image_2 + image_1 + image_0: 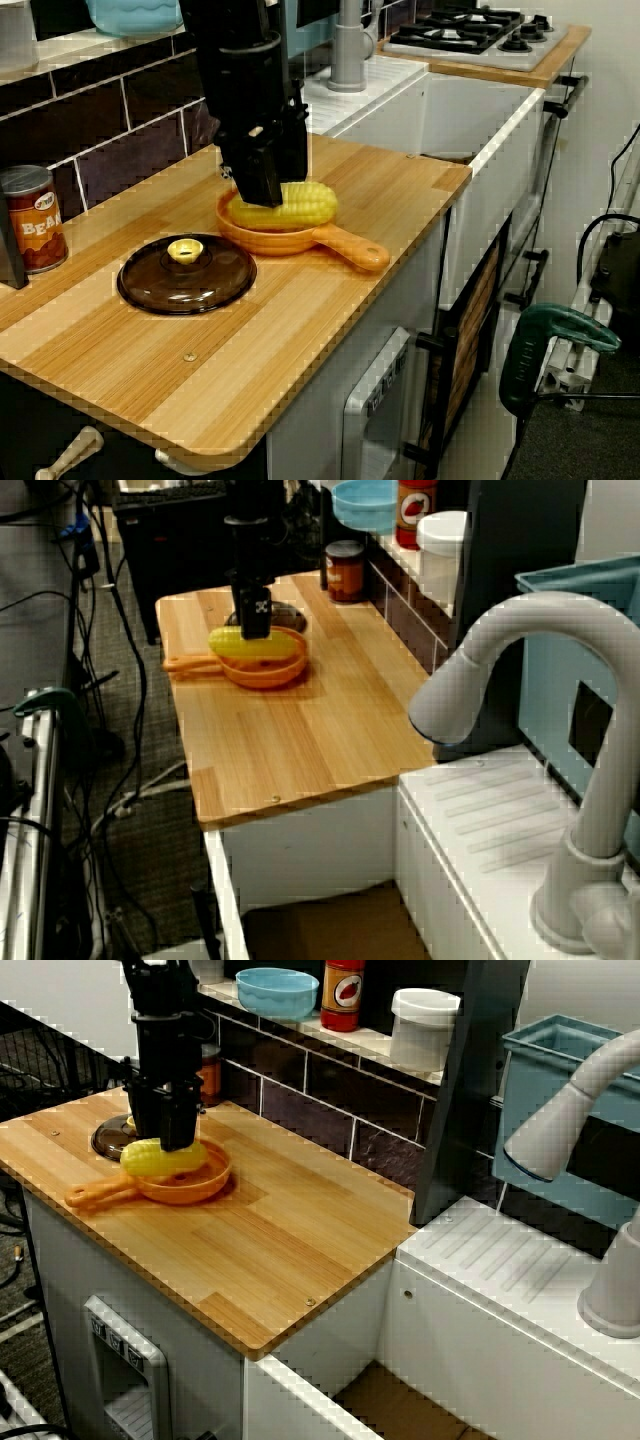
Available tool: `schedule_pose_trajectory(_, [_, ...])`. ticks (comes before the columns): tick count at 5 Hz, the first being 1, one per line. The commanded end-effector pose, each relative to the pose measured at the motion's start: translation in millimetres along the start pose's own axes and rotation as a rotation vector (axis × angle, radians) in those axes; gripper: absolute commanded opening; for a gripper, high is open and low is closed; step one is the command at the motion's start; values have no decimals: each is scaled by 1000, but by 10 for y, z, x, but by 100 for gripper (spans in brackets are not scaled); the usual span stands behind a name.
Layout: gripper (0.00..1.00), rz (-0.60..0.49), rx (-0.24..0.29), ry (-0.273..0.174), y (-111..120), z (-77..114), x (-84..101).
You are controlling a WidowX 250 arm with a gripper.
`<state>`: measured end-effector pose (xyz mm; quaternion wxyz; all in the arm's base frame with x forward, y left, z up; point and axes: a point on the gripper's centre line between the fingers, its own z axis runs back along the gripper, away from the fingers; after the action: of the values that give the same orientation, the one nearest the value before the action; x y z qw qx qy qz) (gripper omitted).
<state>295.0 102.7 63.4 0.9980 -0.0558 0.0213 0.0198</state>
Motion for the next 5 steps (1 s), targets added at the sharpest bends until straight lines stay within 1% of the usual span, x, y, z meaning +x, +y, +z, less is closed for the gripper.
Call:
schedule_pose_trajectory(1, [0,-33,13,-56,45,256,19])
schedule_pose_trajectory(2, [0,-27,22,-58,20,284,-38])
schedule_pose_trajectory(3, [100,-21,29,-58,32,249,-33])
schedule_pose_trajectory(4, [100,-13,44,-48,25,177,18])
schedule_pose_trajectory(5, [100,-10,57,-48,3,106,25])
